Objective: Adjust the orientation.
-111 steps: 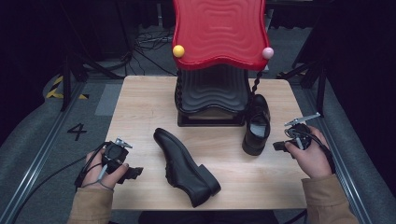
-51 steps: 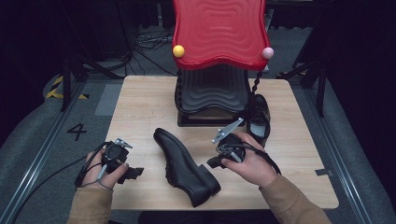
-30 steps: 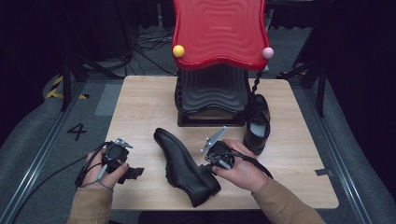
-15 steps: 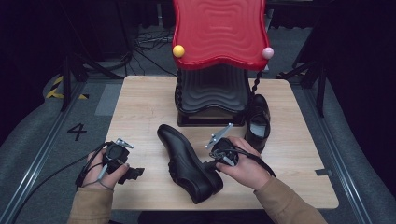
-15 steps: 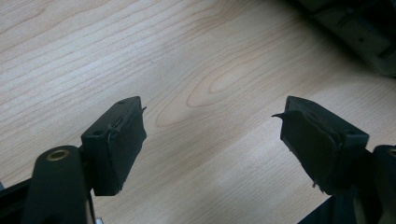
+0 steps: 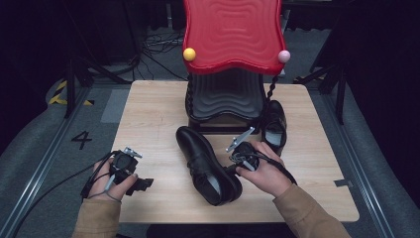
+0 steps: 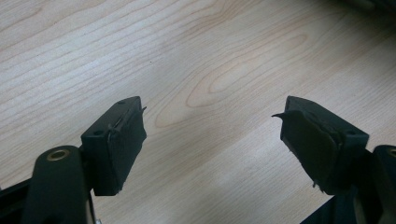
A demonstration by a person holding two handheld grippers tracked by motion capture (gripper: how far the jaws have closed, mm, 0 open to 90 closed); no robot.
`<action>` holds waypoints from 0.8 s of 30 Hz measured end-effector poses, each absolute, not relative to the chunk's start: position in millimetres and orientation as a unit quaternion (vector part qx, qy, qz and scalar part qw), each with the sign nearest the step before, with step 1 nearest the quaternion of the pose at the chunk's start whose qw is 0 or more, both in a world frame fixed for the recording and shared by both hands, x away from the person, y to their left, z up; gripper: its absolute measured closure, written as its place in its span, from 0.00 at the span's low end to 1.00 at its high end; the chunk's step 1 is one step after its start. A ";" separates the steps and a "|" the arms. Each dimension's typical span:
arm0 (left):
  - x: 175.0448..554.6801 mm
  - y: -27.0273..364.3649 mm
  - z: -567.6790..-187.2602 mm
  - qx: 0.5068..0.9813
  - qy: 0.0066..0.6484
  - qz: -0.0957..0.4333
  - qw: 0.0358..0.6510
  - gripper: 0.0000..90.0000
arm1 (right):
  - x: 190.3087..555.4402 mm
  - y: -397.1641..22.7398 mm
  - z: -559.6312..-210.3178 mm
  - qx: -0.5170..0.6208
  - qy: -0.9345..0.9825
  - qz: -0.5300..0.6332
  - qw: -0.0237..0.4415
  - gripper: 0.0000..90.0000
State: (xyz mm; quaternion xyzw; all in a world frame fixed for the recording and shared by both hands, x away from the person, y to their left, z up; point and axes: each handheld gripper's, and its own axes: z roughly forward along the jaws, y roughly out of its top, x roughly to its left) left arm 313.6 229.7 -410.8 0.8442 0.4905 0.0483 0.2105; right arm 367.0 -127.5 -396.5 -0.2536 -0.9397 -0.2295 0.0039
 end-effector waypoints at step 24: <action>314.2 229.7 -412.5 0.845 0.490 0.046 0.209 0.25 | 398.1 -159.0 -430.1 -0.327 -0.924 -0.198 0.003 0.97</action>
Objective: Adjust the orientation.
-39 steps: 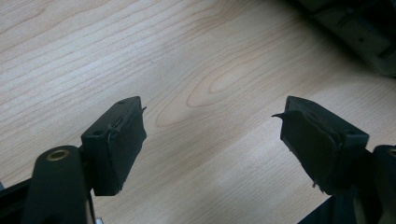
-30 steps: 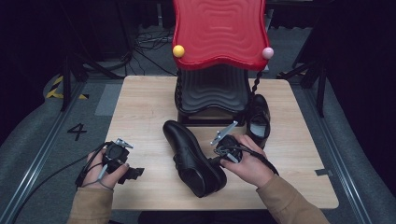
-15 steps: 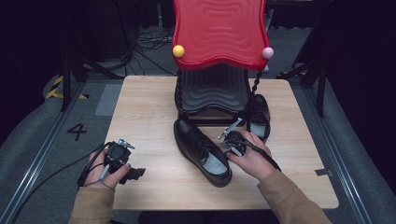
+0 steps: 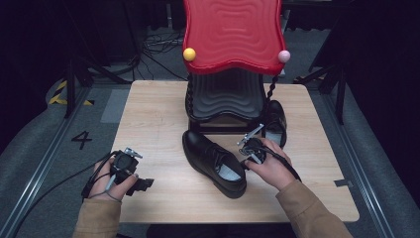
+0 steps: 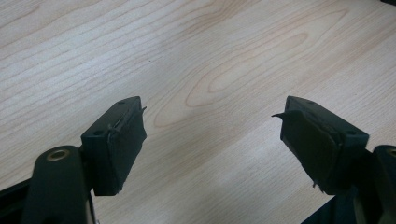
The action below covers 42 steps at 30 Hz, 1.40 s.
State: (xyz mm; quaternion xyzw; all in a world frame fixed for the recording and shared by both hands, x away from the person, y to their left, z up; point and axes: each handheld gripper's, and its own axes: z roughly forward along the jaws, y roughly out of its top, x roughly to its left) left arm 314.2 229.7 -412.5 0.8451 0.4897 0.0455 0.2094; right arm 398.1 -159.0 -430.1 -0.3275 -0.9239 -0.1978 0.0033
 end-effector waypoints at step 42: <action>314.9 230.5 -414.5 0.844 0.491 0.044 0.212 0.25 | 346.4 -111.3 -400.4 -0.195 -0.965 -0.172 0.045 0.73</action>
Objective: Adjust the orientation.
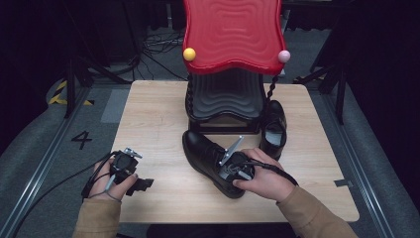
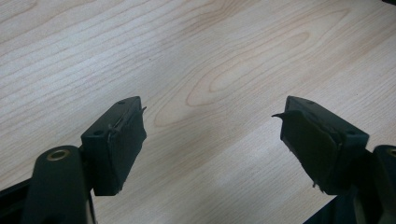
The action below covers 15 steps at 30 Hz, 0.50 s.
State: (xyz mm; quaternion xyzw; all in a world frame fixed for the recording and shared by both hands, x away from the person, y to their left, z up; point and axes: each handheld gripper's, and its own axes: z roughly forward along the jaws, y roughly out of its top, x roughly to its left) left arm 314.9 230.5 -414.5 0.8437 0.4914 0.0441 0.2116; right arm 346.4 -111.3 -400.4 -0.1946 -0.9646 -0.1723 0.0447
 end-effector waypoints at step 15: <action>315.0 231.5 -414.8 0.843 0.493 0.043 0.212 0.25 | 346.1 -105.7 -407.1 -0.173 -0.970 -0.165 0.039 0.93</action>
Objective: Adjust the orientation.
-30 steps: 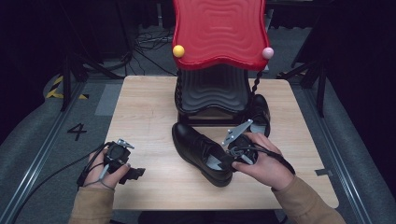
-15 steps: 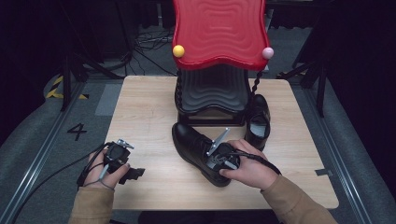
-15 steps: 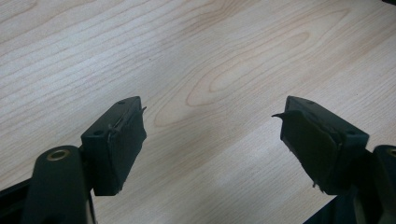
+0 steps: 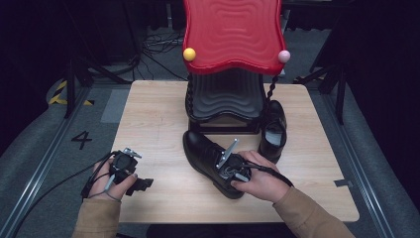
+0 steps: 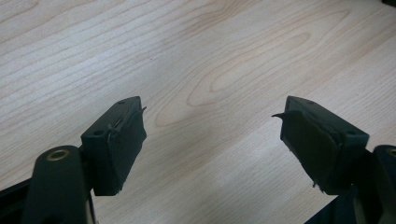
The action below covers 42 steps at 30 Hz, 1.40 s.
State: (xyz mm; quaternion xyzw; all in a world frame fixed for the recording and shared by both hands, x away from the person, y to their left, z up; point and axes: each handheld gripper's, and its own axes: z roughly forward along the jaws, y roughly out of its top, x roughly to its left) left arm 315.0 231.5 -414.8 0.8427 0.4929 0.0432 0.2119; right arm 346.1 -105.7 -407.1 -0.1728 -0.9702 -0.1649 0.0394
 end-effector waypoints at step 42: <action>315.8 230.1 -416.6 0.845 0.490 0.038 0.212 0.25 | 306.1 -150.8 -401.3 -0.282 -0.945 -0.167 -0.006 0.89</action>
